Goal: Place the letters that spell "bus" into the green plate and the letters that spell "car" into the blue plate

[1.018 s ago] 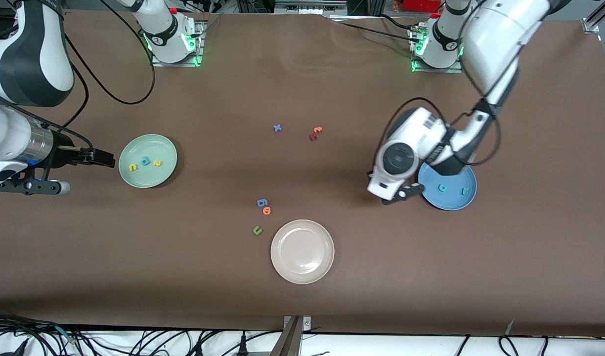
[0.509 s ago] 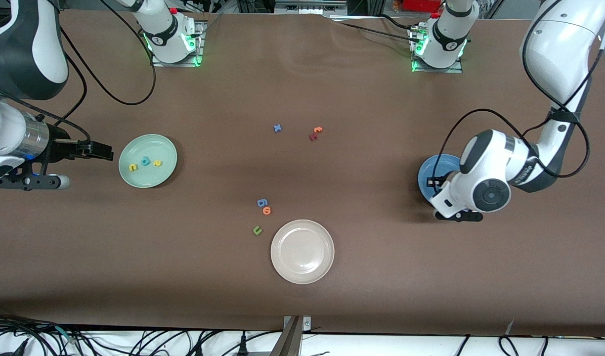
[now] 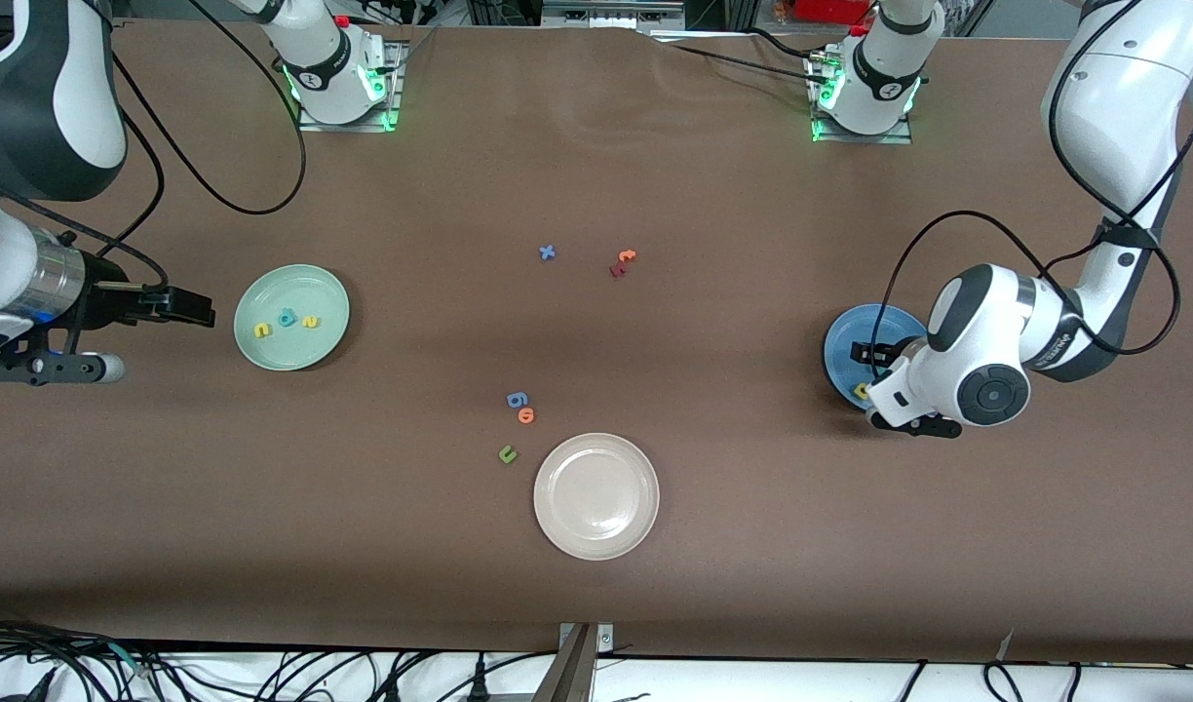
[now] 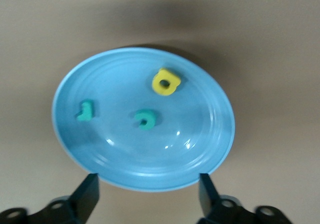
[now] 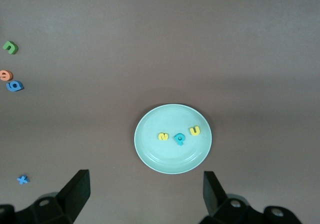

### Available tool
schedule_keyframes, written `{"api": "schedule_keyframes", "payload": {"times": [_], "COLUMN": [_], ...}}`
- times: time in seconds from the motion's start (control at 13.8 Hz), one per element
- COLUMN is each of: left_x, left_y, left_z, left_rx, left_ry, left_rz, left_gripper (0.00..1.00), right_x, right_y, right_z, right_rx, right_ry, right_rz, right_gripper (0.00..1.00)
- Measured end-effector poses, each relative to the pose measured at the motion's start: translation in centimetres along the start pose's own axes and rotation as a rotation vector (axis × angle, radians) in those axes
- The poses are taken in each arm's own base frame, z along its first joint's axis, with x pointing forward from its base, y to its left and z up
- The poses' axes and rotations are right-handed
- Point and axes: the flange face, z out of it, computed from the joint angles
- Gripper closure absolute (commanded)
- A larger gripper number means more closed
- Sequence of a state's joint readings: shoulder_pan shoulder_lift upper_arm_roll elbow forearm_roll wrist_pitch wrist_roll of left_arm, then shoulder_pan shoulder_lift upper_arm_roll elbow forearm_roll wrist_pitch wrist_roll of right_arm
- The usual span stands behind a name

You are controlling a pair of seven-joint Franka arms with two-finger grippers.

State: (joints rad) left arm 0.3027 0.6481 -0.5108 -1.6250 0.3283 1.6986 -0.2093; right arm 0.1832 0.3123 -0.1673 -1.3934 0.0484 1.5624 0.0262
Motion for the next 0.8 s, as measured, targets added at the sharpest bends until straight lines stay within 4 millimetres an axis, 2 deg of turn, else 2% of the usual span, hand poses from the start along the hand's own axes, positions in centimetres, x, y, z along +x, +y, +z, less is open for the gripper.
{"api": "schedule_keyframes", "payload": {"times": [0.51,0.65,0.8], "left_x": [-5.8,-7.6,-11.0], "left_y": [-4.1,-6.8,-10.2], "left_z": [-9.0,-11.7,-15.1], "left_rx": [0.004,-0.007,-0.052], "left_ry": [-0.037,-0.007,0.042], "left_rz": [-0.092,-0.123,-0.091], "left_gripper": [0.0,0.0,0.0], "right_x": [-0.3,-0.5,-0.8], "right_y": [0.9,0.9,0.5], "right_z": [-0.6,-0.5,-0.6], "right_rx": [-0.007,-0.002,-0.009], "right_ry": [-0.006,-0.003,0.004], "right_rz": [0.012,0.013,0.019], "right_gripper": [0.01,0.01,0.01]}}
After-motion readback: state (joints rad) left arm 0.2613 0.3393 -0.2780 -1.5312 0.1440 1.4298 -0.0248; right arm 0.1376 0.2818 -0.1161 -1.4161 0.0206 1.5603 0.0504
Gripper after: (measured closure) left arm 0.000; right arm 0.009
